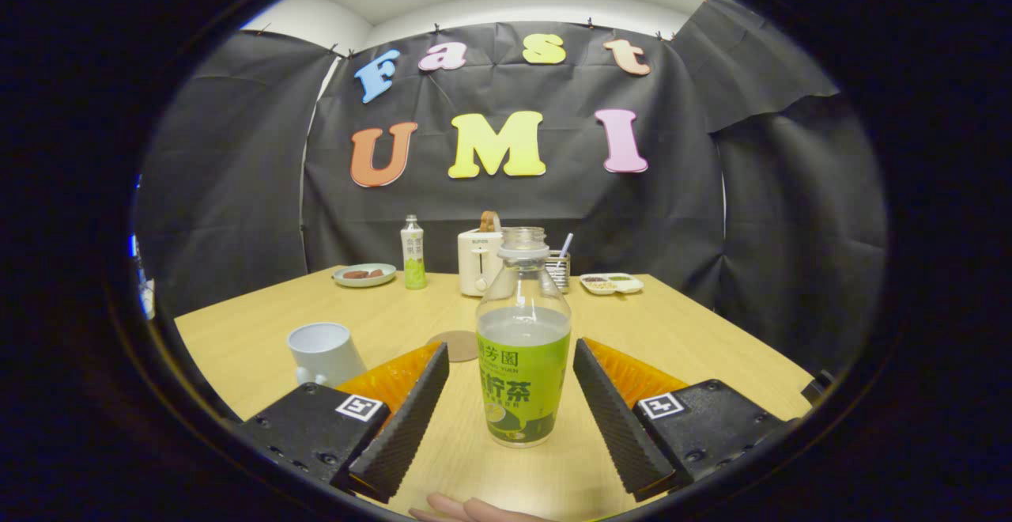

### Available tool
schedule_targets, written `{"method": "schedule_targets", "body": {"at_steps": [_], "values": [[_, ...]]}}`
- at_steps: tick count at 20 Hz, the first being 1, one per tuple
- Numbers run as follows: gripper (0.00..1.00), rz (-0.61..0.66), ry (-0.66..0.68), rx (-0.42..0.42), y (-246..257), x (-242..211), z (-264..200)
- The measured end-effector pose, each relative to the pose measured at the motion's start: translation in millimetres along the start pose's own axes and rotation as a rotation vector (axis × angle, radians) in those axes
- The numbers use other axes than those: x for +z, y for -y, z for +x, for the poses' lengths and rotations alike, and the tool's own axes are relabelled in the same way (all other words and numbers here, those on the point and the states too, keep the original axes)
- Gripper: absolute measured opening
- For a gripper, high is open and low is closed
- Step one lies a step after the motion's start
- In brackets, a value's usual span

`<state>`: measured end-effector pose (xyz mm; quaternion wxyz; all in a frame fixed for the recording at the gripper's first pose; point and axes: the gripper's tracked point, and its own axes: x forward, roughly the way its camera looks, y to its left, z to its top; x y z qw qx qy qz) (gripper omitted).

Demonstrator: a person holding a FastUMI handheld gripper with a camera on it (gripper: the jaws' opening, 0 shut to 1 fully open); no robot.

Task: Take the bottle from table, then pour the juice into the cup, finally place the bottle on the coaster

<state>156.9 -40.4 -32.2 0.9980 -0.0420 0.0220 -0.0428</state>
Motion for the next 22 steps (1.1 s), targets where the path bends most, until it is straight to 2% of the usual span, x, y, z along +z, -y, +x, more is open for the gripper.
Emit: {"method": "schedule_targets", "body": {"at_steps": [4, 7, 10, 13, 17, 22], "values": [[1.0, 0.043, -0.018, -0.03, 11, -3, 19], [1.0, 0.062, -0.022, -0.004, 8, -1, 23], [0.83, 0.066, -0.029, 0.006, 9, 1, 28], [0.81, 0.047, -0.05, -0.002, 9, 2, 26], [0.8, -0.014, -0.033, -0.042, 14, 14, 13], [0.8, -0.165, -0.057, -0.098, 14, 21, -4]]}}
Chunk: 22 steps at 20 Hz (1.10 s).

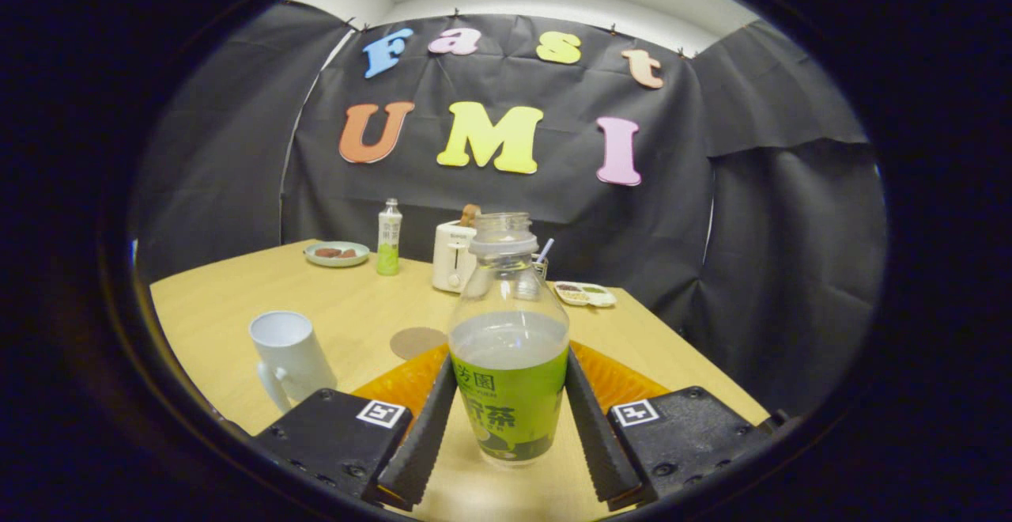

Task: Take the bottle from table, then pour the juice into the cup, finally place the bottle on the coaster

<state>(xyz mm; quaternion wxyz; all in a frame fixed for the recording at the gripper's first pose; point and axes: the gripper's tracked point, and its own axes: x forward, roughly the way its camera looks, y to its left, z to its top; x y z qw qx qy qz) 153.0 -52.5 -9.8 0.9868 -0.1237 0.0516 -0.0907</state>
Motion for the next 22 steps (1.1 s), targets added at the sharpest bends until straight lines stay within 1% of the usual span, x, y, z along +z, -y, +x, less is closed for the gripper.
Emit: {"method": "schedule_targets", "body": {"at_steps": [3, 6, 11, 15, 19, 22], "values": [[0.8, -0.108, -0.036, -0.023, -2, 3, -10], [0.81, -0.221, -0.031, -0.05, 2, 16, -22], [0.81, -0.319, -0.063, -0.068, 2, 19, -36], [0.81, -0.454, -0.105, -0.096, -8, 10, -39], [0.81, -0.612, -0.079, -0.149, -18, 17, -43], [0.81, -0.68, -0.075, -0.168, -28, 18, -40]]}}
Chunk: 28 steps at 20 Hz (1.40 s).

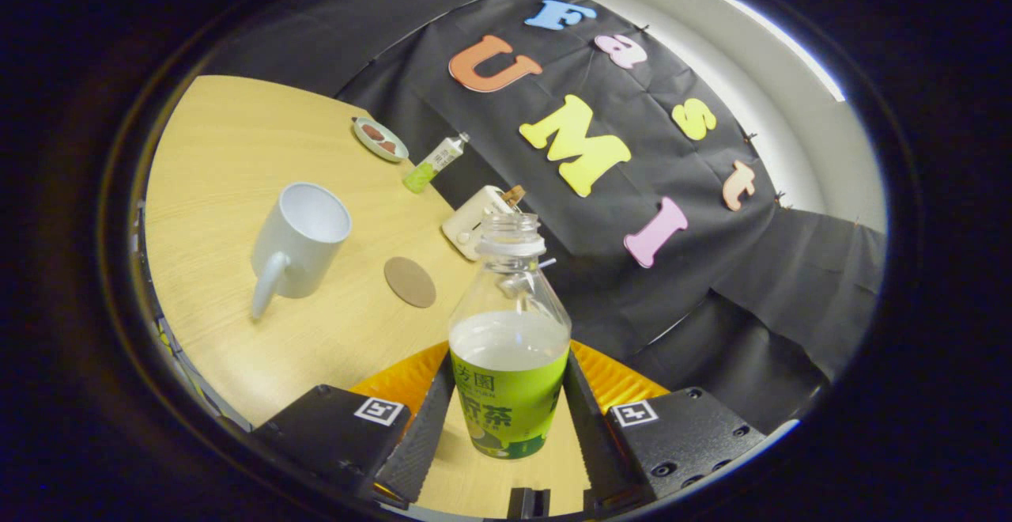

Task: Take the bottle from table, then pour the juice into the cup, finally place the bottle on the coaster

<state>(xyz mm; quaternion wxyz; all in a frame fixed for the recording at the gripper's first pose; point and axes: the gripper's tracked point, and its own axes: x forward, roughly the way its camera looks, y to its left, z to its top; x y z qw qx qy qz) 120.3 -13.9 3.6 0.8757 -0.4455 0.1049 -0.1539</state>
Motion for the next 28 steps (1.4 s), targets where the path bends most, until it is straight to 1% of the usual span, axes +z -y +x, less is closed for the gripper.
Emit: {"method": "schedule_targets", "body": {"at_steps": [3, 9, 13, 15, 22, 26, 28], "values": [[0.81, -0.084, -0.017, -0.038, -8, 4, 7], [0.81, -0.27, 0.027, -0.111, -23, 25, 19], [0.81, -0.379, 0.046, -0.148, -32, 31, 21], [0.81, -0.417, 0.036, -0.154, -34, 30, 24], [0.81, -0.541, 0.053, -0.235, -32, 52, 28], [0.81, -0.654, 0.068, -0.304, -24, 63, 28], [0.81, -0.697, 0.069, -0.324, -21, 65, 30]]}}
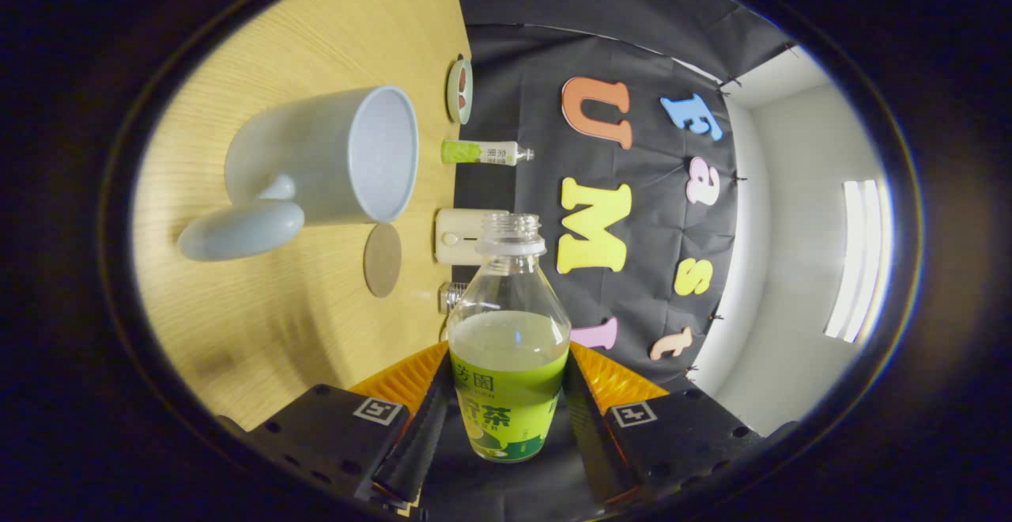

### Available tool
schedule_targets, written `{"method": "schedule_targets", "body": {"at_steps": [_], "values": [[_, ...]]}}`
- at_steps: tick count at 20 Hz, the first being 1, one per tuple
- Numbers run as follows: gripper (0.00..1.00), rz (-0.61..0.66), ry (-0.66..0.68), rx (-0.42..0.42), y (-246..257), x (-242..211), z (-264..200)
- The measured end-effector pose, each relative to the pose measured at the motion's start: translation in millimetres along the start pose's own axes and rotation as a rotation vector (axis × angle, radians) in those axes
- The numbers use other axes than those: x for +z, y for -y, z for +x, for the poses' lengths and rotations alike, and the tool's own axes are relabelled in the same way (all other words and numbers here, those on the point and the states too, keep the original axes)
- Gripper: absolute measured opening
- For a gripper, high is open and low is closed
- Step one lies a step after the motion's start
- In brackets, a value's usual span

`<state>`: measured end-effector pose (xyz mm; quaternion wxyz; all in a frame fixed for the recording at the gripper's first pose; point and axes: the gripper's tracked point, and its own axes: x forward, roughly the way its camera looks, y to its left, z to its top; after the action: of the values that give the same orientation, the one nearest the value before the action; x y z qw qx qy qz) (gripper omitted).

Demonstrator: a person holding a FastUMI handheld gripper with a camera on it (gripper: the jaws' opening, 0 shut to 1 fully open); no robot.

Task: Take the bottle from table, then pour the juice into the cup, finally place the bottle on the coaster

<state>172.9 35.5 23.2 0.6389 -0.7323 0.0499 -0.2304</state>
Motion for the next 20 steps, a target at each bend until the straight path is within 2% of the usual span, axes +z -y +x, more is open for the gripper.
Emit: {"method": "schedule_targets", "body": {"at_steps": [10, 13, 20], "values": [[0.81, -0.089, 0.005, -0.036, 11, 14, 3], [0.81, -0.149, 0.014, -0.08, 20, 19, 0], [0.81, -0.197, 0.028, -0.112, 26, 25, -2]]}}
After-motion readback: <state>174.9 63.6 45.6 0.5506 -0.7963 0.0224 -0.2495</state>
